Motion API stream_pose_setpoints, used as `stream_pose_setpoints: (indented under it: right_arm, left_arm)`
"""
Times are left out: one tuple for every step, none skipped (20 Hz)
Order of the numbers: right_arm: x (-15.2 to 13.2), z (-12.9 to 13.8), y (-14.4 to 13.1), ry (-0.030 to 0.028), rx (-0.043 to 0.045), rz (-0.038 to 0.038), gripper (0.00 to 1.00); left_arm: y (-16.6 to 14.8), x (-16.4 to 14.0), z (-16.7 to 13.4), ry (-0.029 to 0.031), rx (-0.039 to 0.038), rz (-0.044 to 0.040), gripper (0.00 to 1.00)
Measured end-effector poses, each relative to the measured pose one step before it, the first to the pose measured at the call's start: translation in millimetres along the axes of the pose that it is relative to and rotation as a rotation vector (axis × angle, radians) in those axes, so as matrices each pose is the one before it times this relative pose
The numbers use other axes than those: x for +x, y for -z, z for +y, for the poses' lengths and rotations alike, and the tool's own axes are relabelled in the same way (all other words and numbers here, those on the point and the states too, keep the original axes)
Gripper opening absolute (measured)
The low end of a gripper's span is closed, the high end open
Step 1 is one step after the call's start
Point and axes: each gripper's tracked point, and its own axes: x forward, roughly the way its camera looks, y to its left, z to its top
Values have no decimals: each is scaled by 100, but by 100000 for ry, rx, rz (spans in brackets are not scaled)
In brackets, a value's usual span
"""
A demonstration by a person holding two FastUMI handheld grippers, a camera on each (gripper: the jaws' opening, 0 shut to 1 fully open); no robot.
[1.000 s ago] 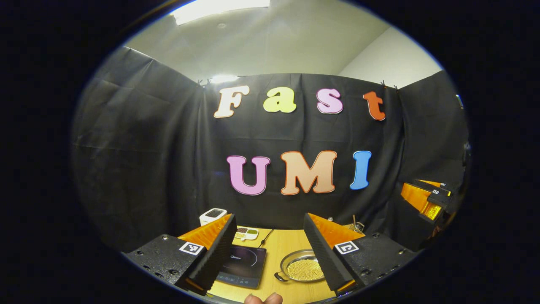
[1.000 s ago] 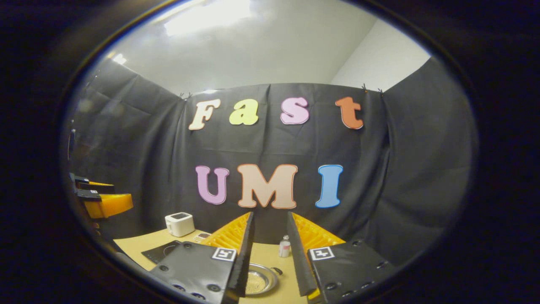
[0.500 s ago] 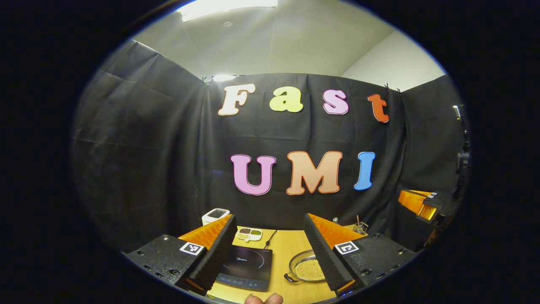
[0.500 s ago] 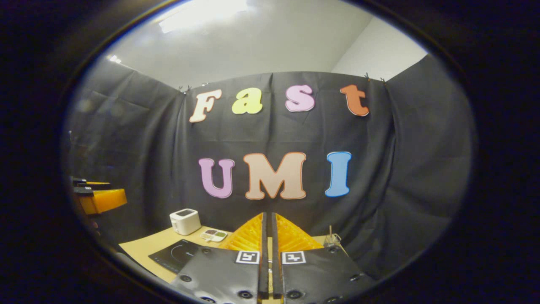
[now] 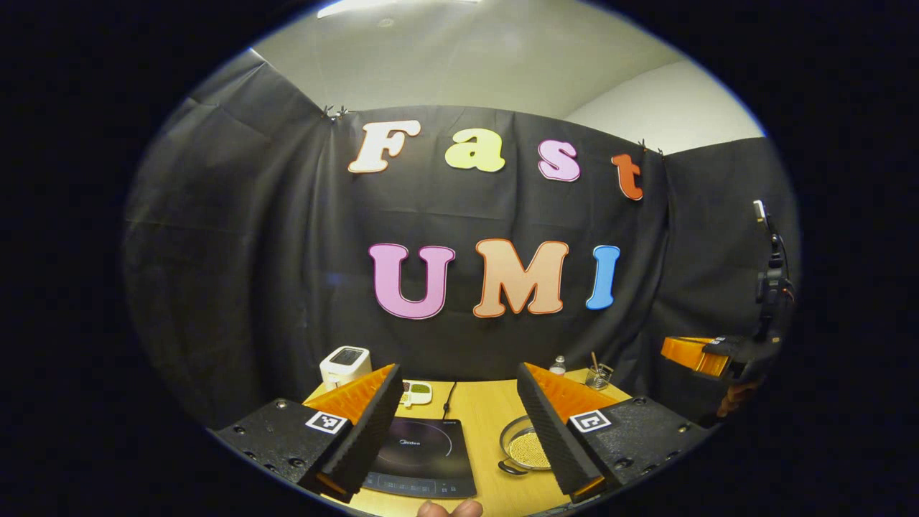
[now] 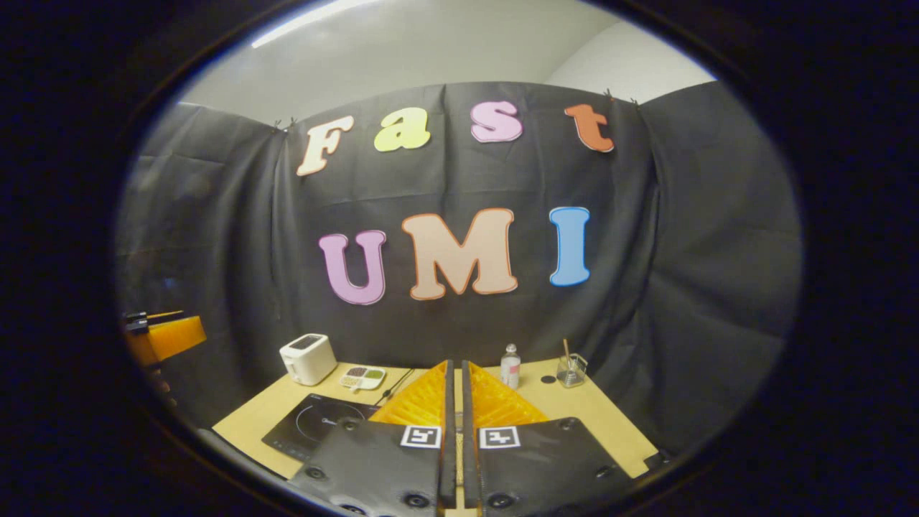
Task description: First push the handle of the pot to place it horizontally, then grasp the pot with both hands and set it on the induction cooktop.
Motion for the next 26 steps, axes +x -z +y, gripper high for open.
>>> stream_pose_setpoints:
  right_arm:
    - [248,54,795,334,29,2284,5]
    - [281,35,1212,-58,11,2874,5]
    - [382,171,1175,-1050,70,3348,5]
    - [319,147,1237,-901,-113,2963,5]
    - [407,67,891,-1048,-139,2089,4]
    - [518,-245,1063,-152,-134,2258,4]
    - [396,-175,798,56,652,1692,4]
    - [504,-50,1013,-437,1136,1995,4]
    - [400,113,818,-1285,1299,1354,3]
    - [541,56,627,-744,304,639,5]
    - [589,-99,762,-162,172,2227,5]
    - [648,-131,1091,-386,1284,2547,5]
    - [432,117,697,-338,1417,2300,4]
    - [504,155,1037,381,686,2804,0]
    - [387,20,631,1259,424,1754,0]
    - [338,111,396,1331,430,643,0]
    - [544,17,644,2726,805,1698,2]
    - [572,10,1127,2895,2100,2732,0]
    - [446,421,749,1760,2814,1274,2]
    - [578,288,818,2672,1120,1546,2]
    - [638,29,969,3288,311,2007,2]
    - [759,146,1101,2848,1154,1363,2]
    - [638,179,844,2523,1116,1155,2]
    - [625,206,999,1915,926,1424,2]
    - [496,181,929,2275,983,1945,2]
    - [387,9,1194,2117,1682,2872,0]
  left_arm:
    - [362,590,221,414,-266,460,96]
    - [379,717,103,278,-991,712,96]
    - [335,531,63,-89,-1183,870,96]
    - [480,920,227,-667,-854,989,96]
    - [157,918,157,-444,-602,759,95]
    - [202,873,12,-181,-232,1080,97]
    - [-103,726,83,-189,180,-2,95]
    - [-167,888,-9,-196,527,78,97]
    - [-35,554,33,-213,1056,537,95]
    - [-202,659,-70,83,911,-1216,97]
    - [230,590,-66,-69,1375,568,95]
    - [438,398,66,202,858,315,97]
    - [-139,430,-164,1039,-312,-770,97]
    - [253,755,-381,1471,-523,581,97]
    - [206,687,-263,2530,-727,215,97]
    - [83,834,-204,2908,-315,-540,96]
    - [75,950,-2,2810,677,-57,96]
    - [636,718,386,2578,1769,2718,96]
    - [45,638,413,3103,1355,-980,97]
    - [140,959,305,2652,1224,-624,97]
    - [249,736,488,2345,911,1131,96]
    - [539,471,310,3355,-157,796,97]
    - [595,730,37,3658,-792,-363,96]
    - [757,629,207,3149,155,422,97]
    - [708,616,515,1699,450,475,96]
    - [953,599,759,922,321,3219,97]
